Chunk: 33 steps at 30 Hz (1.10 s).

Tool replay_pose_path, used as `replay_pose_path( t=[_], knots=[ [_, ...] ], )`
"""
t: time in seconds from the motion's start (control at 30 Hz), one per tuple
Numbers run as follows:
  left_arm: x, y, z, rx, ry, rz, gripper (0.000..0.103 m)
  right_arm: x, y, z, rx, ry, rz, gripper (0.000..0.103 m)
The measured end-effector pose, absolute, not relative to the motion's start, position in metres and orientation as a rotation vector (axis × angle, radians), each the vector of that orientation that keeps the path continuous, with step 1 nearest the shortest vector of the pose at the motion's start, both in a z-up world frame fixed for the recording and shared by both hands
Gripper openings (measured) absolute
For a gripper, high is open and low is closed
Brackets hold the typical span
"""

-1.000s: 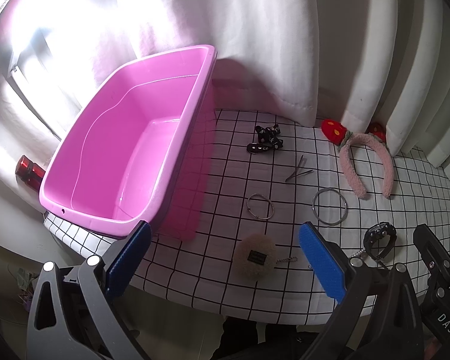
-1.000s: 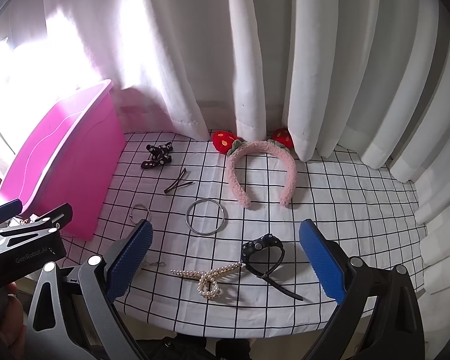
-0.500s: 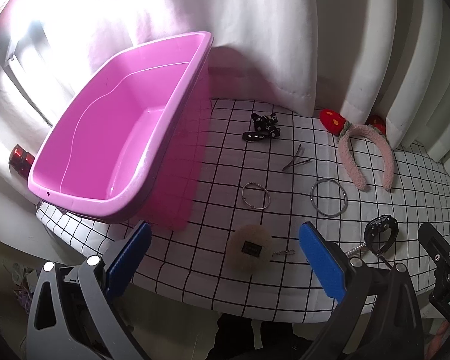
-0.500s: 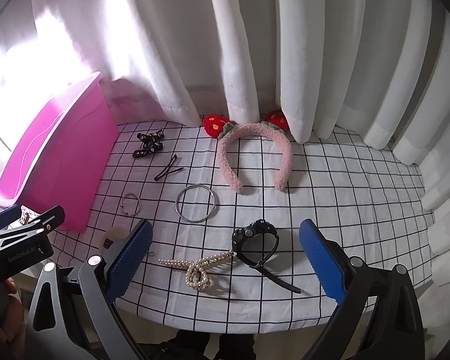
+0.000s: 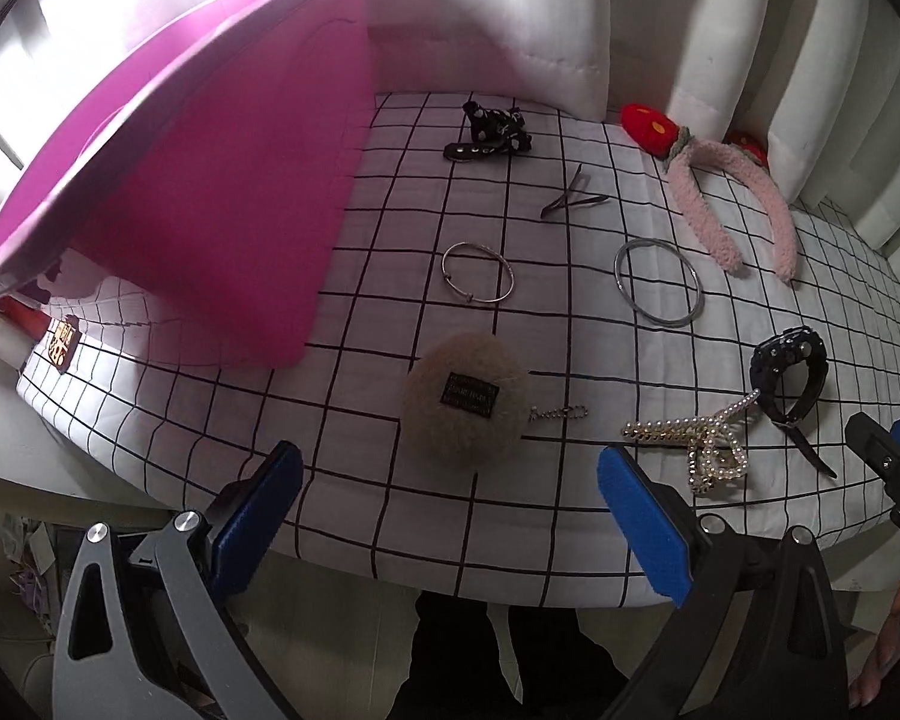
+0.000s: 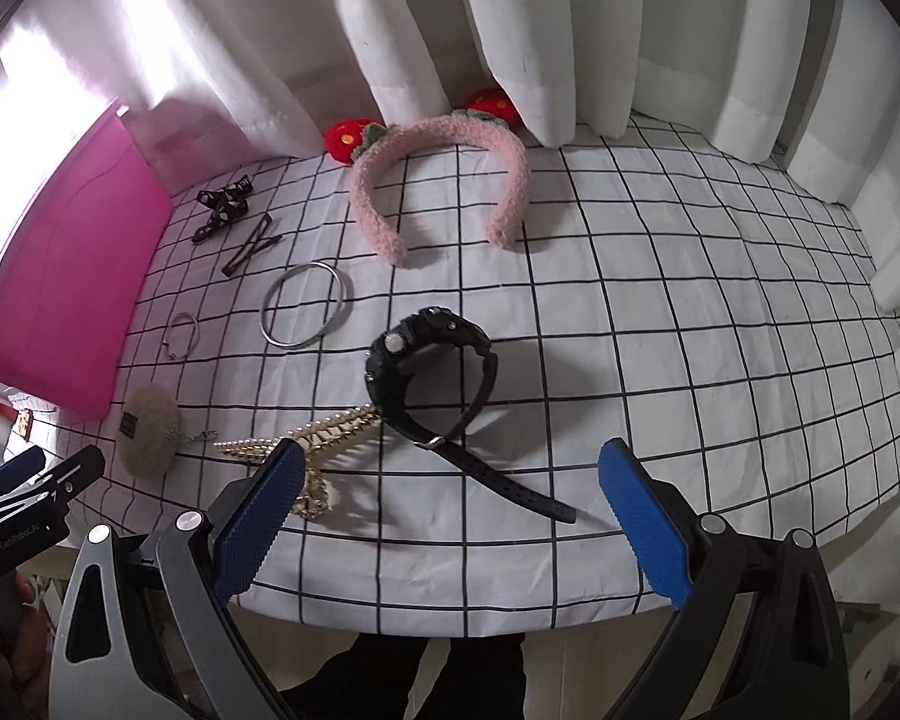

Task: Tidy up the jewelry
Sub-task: 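Grasp the beige pompom with the left tool while the right tool grasps the black watch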

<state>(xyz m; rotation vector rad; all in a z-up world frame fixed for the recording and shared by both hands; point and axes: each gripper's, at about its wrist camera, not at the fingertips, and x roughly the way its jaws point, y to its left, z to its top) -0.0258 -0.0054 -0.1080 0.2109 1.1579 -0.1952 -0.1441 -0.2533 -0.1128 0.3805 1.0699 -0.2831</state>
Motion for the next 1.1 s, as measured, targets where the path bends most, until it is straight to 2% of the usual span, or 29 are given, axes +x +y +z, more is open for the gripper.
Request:
replay_pose_path(
  t=[0.57,1.1],
  knots=[
    [-0.003,-0.006,-0.158,0.188,1.18,-0.133,0.097,-0.095,-0.264,-0.161,0.381,1.121,-0.224,0.094],
    [0.008,-0.019,-0.179,0.189,1.186,-0.126,0.097,-0.079,-0.267,-0.184,0.332,1.157,-0.251,0.094]
  ],
)
